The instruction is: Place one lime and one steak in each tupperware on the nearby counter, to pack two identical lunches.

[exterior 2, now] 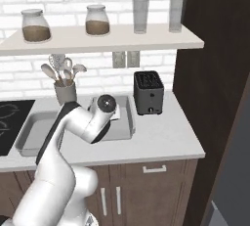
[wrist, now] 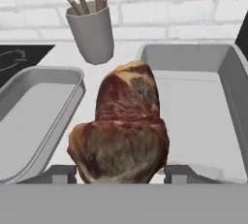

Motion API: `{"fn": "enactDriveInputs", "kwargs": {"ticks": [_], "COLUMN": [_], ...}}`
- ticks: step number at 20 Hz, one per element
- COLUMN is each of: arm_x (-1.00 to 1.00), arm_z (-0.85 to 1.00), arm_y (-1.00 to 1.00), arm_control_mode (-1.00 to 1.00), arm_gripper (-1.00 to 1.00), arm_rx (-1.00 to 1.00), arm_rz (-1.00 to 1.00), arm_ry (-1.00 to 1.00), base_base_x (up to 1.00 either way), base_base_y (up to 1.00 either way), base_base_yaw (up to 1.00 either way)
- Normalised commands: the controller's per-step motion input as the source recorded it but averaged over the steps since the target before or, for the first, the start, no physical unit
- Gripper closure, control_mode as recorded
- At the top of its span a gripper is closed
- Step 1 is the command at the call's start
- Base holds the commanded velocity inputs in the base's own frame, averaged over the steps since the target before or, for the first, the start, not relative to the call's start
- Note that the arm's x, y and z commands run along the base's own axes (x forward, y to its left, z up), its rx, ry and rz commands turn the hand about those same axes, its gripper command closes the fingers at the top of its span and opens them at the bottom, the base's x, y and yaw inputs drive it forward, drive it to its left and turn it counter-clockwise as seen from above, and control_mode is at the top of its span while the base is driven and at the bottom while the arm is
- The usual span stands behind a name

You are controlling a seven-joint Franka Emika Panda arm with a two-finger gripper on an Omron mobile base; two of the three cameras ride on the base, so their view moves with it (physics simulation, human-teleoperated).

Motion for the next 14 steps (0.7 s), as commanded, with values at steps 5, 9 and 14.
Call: {"fn": "enactDriveInputs", "kwargs": {"ticks": [5,9,14], "arm_x": [0.57,0.51,0.47], "arm_z": [-0.18,-0.22,-0.32], "arm_y": [-0.19,-0.08,0.0], "arm_control_mode": [-1.0,-1.0,-1.0], "arm_gripper": [1.0,1.0,1.0], "arm_rx": [0.0,0.0,0.0], "arm_rz": [0.05,0.01,0.02], "arm_ry": [0.0,0.0,0.03], "base_base_x": [0.0,0.0,0.0], "base_base_y": [0.0,0.0,0.0], "base_base_yaw": [0.0,0.0,0.0]}}
